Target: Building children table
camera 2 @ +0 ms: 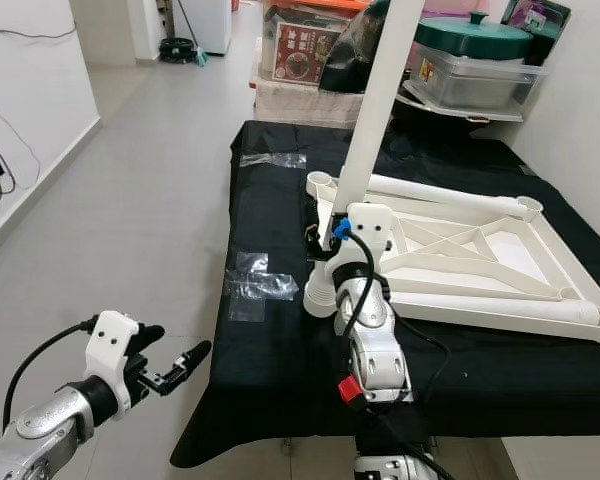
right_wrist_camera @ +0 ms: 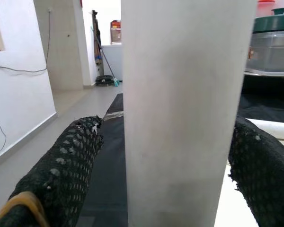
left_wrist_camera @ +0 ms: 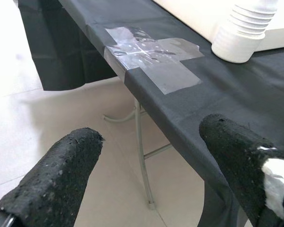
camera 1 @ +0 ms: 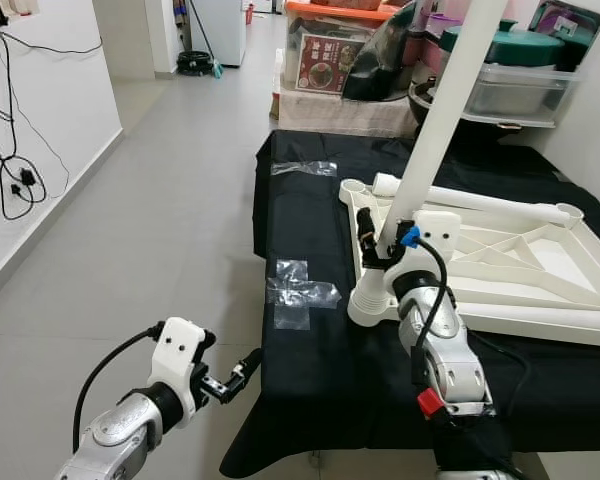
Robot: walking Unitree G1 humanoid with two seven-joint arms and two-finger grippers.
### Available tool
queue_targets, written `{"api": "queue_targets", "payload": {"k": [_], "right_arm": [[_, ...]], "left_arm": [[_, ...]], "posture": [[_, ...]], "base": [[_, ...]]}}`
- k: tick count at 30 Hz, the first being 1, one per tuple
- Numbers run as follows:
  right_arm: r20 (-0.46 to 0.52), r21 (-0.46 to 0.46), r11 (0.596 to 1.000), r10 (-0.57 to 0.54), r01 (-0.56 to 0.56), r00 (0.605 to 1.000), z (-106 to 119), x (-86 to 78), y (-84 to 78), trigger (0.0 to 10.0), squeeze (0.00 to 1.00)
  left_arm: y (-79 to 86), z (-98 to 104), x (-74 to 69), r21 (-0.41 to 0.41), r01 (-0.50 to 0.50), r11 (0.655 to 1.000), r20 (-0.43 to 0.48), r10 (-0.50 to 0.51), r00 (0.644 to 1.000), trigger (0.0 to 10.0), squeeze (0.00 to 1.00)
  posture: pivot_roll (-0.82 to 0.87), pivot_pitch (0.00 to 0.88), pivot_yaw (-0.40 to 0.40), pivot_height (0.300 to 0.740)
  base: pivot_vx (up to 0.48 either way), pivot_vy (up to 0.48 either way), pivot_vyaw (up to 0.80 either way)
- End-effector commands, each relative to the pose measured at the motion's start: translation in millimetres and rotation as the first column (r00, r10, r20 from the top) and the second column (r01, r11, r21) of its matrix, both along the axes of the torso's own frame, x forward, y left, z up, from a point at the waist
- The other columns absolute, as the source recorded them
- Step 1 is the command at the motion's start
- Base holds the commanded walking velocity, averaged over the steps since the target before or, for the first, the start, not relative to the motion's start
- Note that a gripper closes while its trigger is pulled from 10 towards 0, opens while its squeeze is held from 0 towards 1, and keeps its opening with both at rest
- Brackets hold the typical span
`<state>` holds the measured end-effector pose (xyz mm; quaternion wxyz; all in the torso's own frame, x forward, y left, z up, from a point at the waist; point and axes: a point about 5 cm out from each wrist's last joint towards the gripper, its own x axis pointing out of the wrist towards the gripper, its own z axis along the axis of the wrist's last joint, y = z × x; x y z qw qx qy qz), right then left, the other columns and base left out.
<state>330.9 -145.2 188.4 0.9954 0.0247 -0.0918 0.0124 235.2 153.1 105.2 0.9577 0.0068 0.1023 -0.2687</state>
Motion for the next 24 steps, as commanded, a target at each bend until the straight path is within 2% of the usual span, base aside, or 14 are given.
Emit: {"api": "queue_targets", "payload": {"k": [1, 2, 6, 14, 19, 20, 24], "right_arm": [[-0.017, -0.013, 1.0, 0.026, -0.026, 1.0, -1.5, -0.6, 1.7, 10.0, 1.0], [-0.028, -0.023, 0.998, 0.053, -0.054, 0.998, -2.1, 0.6, 3.7, 10.0, 0.0], [-0.039, -0.037, 0.996, 0.077, -0.078, 0.996, -2.2, 2.8, 3.8, 10.0, 0.0], [-0.043, -0.084, 0.989, 0.116, -0.119, 0.992, 4.2, 9.7, -6.9, 10.0, 0.0], [-0.055, -0.107, 0.984, 0.139, -0.144, 0.989, 5.9, 11.8, -14.8, 10.0, 0.0], [-0.071, -0.114, 0.979, 0.163, -0.17, 0.984, 6.4, 14.2, -23.0, 10.0, 0.0], [-0.081, -0.101, 0.974, 0.196, -0.203, 0.977, 7.1, 15.9, -26.9, 10.0, 0.0]], "left_arm": [[-4.2, -1.8, -0.8, -0.012, 0.015, 1.0, -0.003, -0.015, 1.0, 10.0, 0.0], [-4.4, -2.0, -1.0, -0.013, 0.016, 1.0, -0.004, -0.016, 1.0, 10.0, 0.0], [-4.9, -2.4, -1.7, -0.016, 0.019, 1.0, -0.007, -0.019, 1.0, 10.0, 0.0], [-5.5, -2.6, -2.7, -0.021, 0.022, 1.0, -0.009, -0.023, 1.0, 10.0, 0.0], [-5.2, -2.7, -3.1, -0.022, 0.023, 0.999, -0.01, -0.024, 1.0, 10.0, 0.0], [-5.1, -2.7, -3.2, -0.021, 0.027, 0.999, -0.012, -0.027, 1.0, 10.0, 0.0], [-5.1, -2.2, -2.5, -0.022, 0.03, 0.999, -0.01, -0.03, 1.0, 10.0, 0.0]], "posture": [[0.04, 0.0, -0.083, 0.74], [0.04, 0.0, -0.083, 0.74], [0.04, 0.0, -0.084, 0.74], [0.04, 0.0, -0.087, 0.74], [0.04, 0.0, -0.083, 0.74], [0.03, 0.0, -0.08, 0.74], [0.03, 0.0, -0.08, 0.74]], "base": [[0.0, 0.0, 0.0], [0.0, 0.0, 0.0], [0.0, 0.0, 0.0], [0.0, 0.0, 0.0], [0.0, 0.0, 0.0], [0.0, 0.0, 0.0], [0.0, 0.0, 0.0]]}}
